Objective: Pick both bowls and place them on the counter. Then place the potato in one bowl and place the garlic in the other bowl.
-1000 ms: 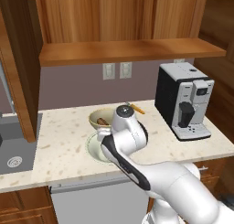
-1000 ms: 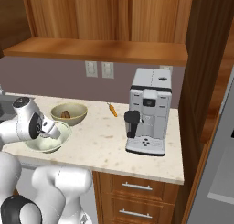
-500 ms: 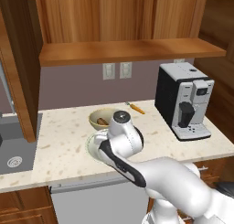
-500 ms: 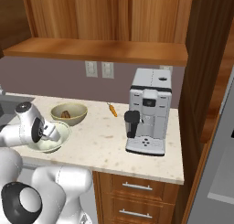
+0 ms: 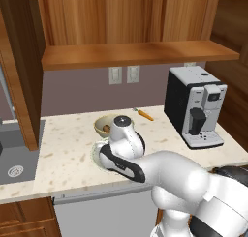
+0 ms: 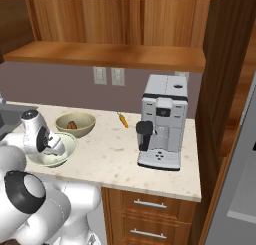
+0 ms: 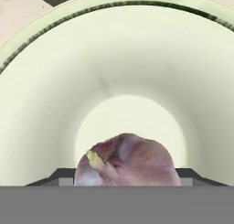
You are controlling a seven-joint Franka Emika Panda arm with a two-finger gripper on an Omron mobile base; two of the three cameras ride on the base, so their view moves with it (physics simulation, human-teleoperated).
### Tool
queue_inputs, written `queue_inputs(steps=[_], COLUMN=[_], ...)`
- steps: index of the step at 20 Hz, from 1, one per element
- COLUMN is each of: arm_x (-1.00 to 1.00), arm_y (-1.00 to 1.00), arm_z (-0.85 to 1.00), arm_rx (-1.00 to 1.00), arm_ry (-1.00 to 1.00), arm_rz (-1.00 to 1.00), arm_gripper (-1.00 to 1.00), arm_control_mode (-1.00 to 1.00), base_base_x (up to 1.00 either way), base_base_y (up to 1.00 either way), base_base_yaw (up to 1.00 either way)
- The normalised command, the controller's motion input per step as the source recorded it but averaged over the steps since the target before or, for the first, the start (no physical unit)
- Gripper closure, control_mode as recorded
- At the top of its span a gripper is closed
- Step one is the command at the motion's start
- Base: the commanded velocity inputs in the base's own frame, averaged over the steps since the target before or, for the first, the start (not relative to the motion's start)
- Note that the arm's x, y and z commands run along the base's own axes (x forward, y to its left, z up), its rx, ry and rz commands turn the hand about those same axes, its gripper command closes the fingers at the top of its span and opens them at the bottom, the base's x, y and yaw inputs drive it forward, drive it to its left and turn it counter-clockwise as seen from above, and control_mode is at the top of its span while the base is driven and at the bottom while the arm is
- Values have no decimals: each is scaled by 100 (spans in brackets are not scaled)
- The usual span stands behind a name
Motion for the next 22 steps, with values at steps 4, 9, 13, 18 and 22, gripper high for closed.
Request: queue_inputs(steps=[4,9,13,18,22], arm_x=[4,5,3,0,1], arm_y=[10,2,0,-2,-2], arm_z=[-20,-21,-17,-14,-12], arm_rx=[0,0,0,0,0], arm_ry=[7,4,0,0,0], arm_rz=[2,2,2,2,3], arm_gripper=[100,100,100,100,100], arm_control_mode=[-100,-100,-100,-100,-100], base_base_x=[0,0,0,0,0], base_base_y=[0,0,0,0,0], base_base_yaw=[0,0,0,0,0])
